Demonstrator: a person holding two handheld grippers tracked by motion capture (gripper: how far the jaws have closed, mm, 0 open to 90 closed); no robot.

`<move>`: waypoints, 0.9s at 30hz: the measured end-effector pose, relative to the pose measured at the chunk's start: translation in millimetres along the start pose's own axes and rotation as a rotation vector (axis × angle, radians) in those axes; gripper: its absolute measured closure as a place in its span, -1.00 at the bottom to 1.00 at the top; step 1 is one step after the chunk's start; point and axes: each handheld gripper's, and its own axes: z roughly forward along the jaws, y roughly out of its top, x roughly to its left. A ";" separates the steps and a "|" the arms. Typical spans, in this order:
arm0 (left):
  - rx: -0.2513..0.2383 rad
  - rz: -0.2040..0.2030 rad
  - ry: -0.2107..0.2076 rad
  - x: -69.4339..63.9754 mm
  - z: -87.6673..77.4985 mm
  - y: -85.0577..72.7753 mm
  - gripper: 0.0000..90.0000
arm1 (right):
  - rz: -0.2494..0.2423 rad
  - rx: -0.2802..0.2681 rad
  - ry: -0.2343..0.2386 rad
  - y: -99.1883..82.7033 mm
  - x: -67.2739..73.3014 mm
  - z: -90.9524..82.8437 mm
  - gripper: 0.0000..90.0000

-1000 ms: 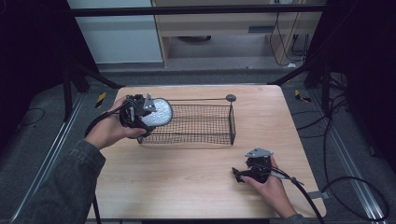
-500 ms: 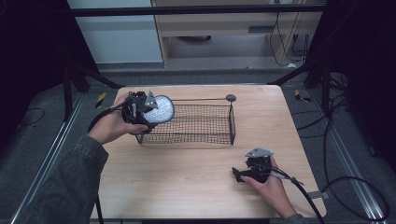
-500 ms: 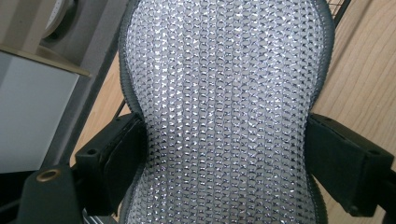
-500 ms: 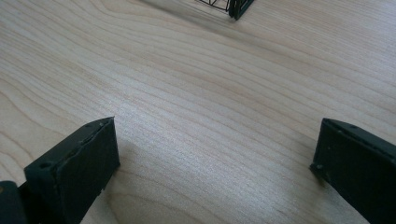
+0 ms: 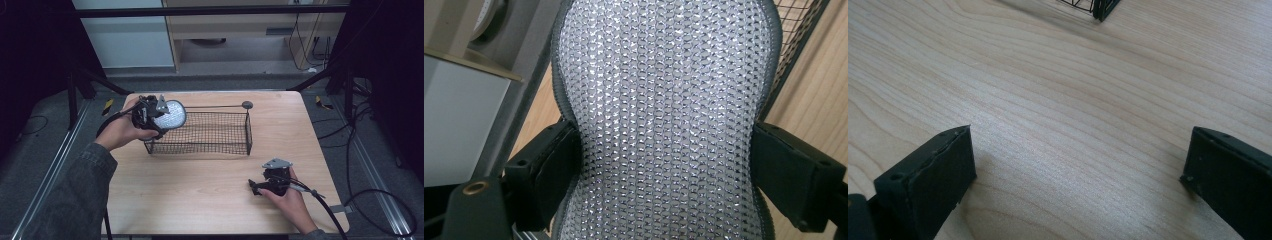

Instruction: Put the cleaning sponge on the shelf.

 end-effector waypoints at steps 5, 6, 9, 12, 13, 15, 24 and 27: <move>-0.007 -0.004 0.000 3.5 4.2 -1.3 -0.69 | -0.001 -0.001 0.000 0.0 -0.1 0.2 -0.99; -0.009 -0.004 -0.002 3.6 5.3 -1.0 -0.69 | 0.000 -0.001 0.000 0.0 0.0 0.1 -0.99; -0.008 -0.003 -0.003 4.1 7.3 0.1 -0.69 | 0.000 -0.001 0.000 0.0 0.1 0.2 -0.99; -0.009 0.002 -0.004 4.1 12.4 2.0 -0.69 | 0.002 -0.001 -0.001 0.1 0.2 0.2 -0.99; -0.010 0.001 -0.008 4.3 13.4 2.4 -0.69 | 0.002 -0.002 -0.001 0.0 0.3 0.2 -0.99; -0.012 0.001 -0.007 4.4 15.2 3.4 -0.69 | 0.000 -0.002 -0.001 0.0 0.1 0.2 -0.99; -0.012 0.009 -0.015 3.8 23.5 5.2 -0.69 | 0.000 -0.002 -0.001 -0.1 0.1 0.2 -0.99; -0.017 0.008 -0.022 3.6 28.3 8.2 -0.69 | 0.000 -0.002 -0.001 -0.1 0.1 0.2 -0.99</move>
